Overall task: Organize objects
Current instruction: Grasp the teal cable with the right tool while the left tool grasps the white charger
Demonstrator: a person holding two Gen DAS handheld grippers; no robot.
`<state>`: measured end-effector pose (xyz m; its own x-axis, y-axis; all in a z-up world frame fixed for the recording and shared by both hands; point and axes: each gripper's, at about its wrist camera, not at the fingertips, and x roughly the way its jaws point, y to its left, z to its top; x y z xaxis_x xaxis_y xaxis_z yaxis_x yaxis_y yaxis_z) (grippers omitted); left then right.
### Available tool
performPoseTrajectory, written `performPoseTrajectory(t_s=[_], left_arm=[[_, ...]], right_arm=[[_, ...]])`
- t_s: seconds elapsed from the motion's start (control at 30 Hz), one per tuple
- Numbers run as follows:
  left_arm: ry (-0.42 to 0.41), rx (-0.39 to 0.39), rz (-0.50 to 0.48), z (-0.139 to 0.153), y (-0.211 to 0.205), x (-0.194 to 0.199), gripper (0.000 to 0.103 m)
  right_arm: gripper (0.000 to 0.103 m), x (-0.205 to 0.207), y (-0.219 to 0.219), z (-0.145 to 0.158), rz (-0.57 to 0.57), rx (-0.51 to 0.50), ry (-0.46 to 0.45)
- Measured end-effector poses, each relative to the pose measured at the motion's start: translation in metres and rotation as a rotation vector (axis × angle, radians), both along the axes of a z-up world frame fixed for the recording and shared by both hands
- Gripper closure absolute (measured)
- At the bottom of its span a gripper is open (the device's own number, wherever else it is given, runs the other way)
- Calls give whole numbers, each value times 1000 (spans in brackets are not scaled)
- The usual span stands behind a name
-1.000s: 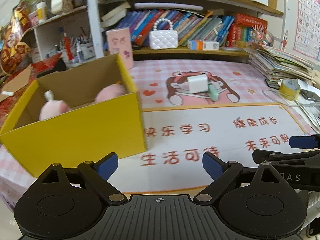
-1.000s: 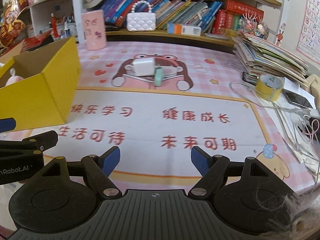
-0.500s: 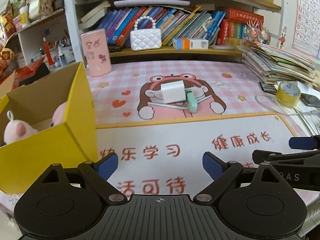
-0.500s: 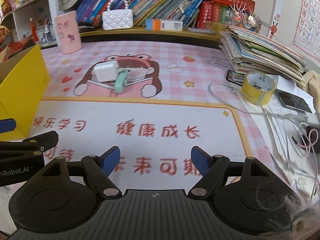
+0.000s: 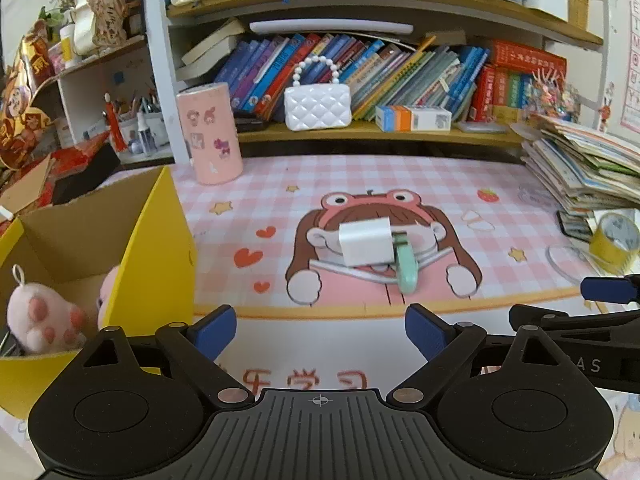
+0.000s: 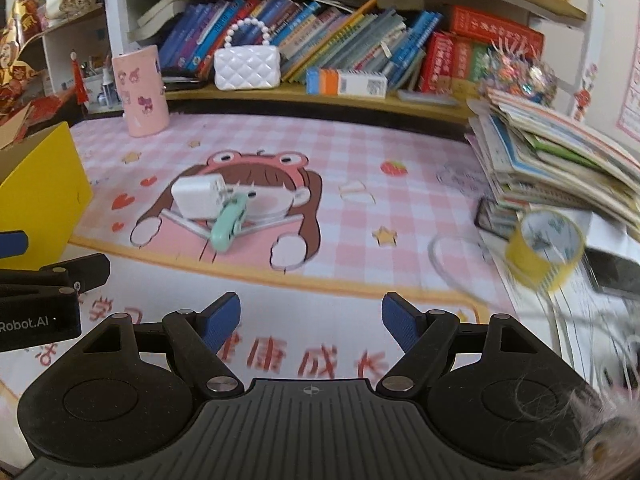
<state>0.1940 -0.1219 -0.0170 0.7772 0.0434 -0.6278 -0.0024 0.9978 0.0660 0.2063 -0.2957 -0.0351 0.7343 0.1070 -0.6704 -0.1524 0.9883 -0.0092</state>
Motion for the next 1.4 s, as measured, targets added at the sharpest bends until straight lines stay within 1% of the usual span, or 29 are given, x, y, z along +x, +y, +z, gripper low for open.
performPoseTrajectory(t_s=[0.23, 0.47, 0.63, 0.77, 0.8, 0.83, 0.87, 0.9, 0.97, 1.07, 1.23, 1.4], left_arm=[[18, 0, 40, -5, -1, 23, 10], [29, -68, 64, -1, -1, 52, 10], [24, -60, 89, 6, 2, 66, 10], [32, -51, 116, 10, 7, 72, 10], [36, -51, 122, 10, 9, 74, 10], [41, -51, 126, 11, 11, 76, 10], [43, -50, 129, 11, 12, 77, 10], [46, -49, 131, 11, 12, 78, 10], [49, -47, 127, 11, 11, 81, 10], [52, -58, 111, 9, 8, 86, 10], [61, -66, 59, -2, -10, 98, 10], [81, -10, -14, -25, -33, 110, 10]], right_arm=[[27, 29, -1, -6, 67, 0, -14], [30, 46, 18, -23, 202, 3, -18], [34, 63, 37, -29, 288, 32, -44], [35, 83, 53, -42, 323, 46, -43], [37, 88, 58, -46, 327, 40, -43], [41, 93, 61, -50, 330, 36, -41], [50, 98, 64, -54, 329, 35, -36], [55, 101, 66, -57, 325, 37, -24], [78, 104, 65, -57, 317, 34, -26], [85, 102, 50, -51, 293, 38, -18], [85, 88, 11, -41, 237, 13, -20], [85, 71, -23, -31, 148, 34, -2]])
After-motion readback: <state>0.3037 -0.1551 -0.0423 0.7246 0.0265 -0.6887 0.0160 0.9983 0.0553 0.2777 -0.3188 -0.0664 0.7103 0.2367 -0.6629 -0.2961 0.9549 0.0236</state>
